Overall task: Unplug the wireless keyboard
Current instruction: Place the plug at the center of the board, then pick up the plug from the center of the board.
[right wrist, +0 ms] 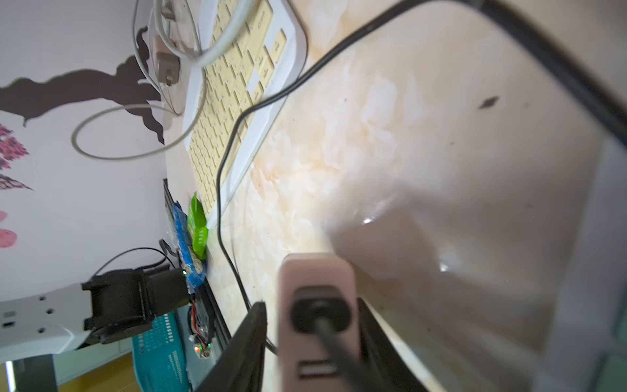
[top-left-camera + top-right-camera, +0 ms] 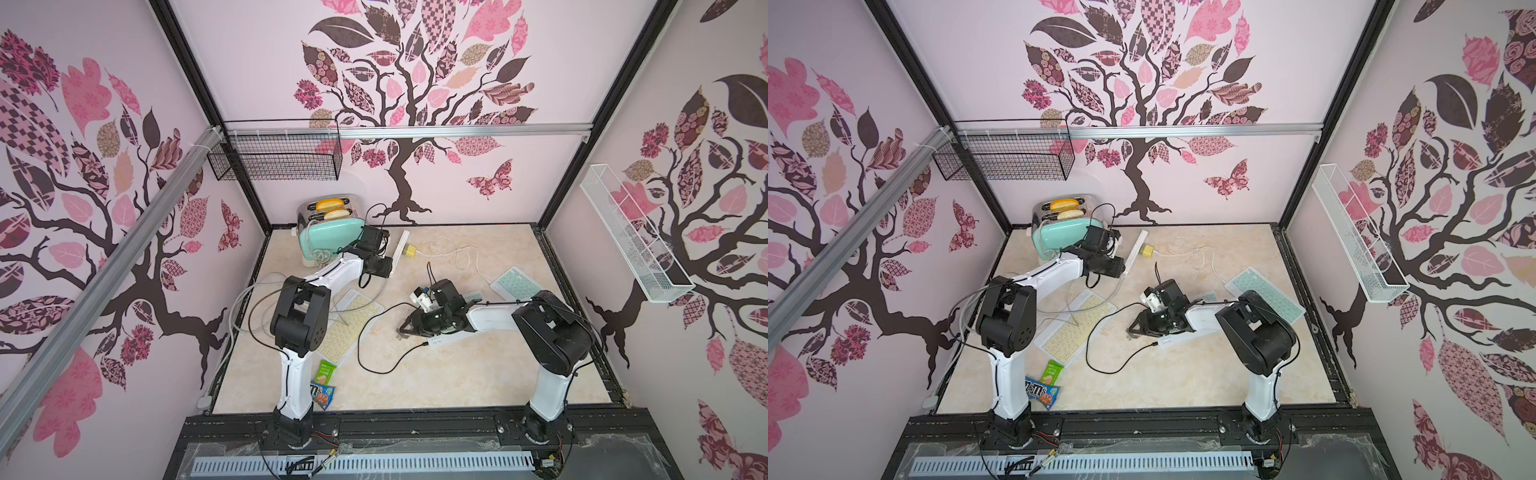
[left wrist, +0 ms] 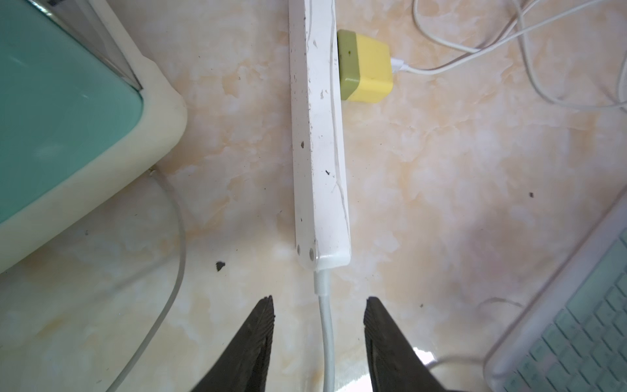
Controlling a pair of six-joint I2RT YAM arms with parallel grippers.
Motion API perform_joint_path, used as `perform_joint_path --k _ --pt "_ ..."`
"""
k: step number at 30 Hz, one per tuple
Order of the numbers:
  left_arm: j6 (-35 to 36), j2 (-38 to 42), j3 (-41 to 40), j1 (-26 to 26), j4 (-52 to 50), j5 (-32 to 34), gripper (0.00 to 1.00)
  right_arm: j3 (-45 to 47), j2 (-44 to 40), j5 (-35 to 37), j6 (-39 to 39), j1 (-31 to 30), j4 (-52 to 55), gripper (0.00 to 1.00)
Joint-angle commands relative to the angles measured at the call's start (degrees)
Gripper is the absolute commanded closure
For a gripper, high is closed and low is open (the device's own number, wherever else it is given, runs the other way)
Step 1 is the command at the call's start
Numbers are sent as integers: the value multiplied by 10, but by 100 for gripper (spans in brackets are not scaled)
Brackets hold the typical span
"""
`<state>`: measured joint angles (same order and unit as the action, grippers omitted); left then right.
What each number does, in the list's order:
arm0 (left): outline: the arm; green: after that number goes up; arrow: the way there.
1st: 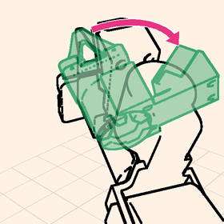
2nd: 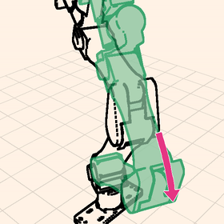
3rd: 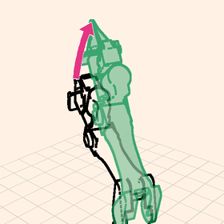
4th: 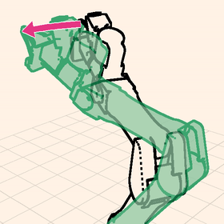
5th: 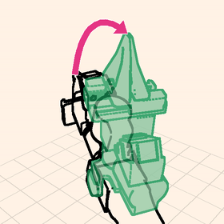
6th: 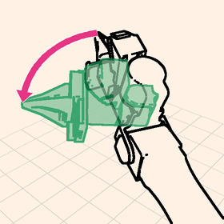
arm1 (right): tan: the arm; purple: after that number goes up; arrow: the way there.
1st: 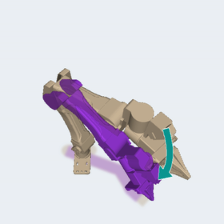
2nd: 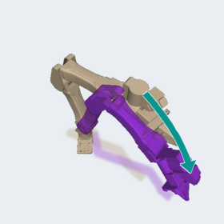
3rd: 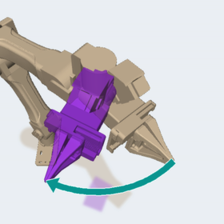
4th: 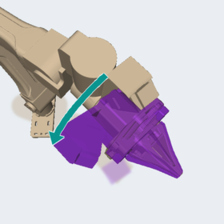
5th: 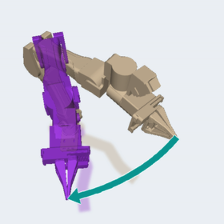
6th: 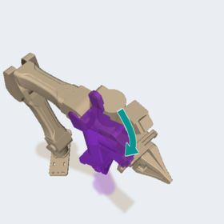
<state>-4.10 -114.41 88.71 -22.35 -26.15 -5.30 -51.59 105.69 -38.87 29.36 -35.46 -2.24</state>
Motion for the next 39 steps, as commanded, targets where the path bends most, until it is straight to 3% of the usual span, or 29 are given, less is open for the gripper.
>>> perform_joint_path --k 1,6,10,12,14,16,20,23,25,29,33,39 --pt "-15 59 -38 2 20 -19 50 -2 -8 31 -25 -1 47 40" --pt "-24 138 -122 2 48 -12 42 -20 -34 46 -40 -1 101 18" --pt "-31 197 -181 5 68 -3 33 -23 -69 77 -51 -1 135 15" --pt "-39 231 -213 6 81 -1 23 -23 -89 98 -59 -1 153 15" --pt "-56 260 -241 7 96 -6 2 -17 -110 112 -62 -1 162 15" --pt "-85 285 -268 10 107 -14 2 -14 -132 124 -69 -1 173 15" --pt "-126 327 -334 29 148 -89 2 -5 -190 159 -88 -1 191 11" --pt "-135 339 -371 28 145 -50 2 5 -242 214 -112 0 206 1" --pt "-123 345 -385 17 135 -26 2 14 -275 255 -121 1 206 0" --pt "-75 368 -413 -49 136 30 2 45 -339 307 -108 8 184 1" --pt "-43 371 -440 -101 162 -28 17 71 -374 326 -80 16 184 1" --pt "20 328 -436 -184 147 -6 23 97 -383 301 -67 37 197 1"
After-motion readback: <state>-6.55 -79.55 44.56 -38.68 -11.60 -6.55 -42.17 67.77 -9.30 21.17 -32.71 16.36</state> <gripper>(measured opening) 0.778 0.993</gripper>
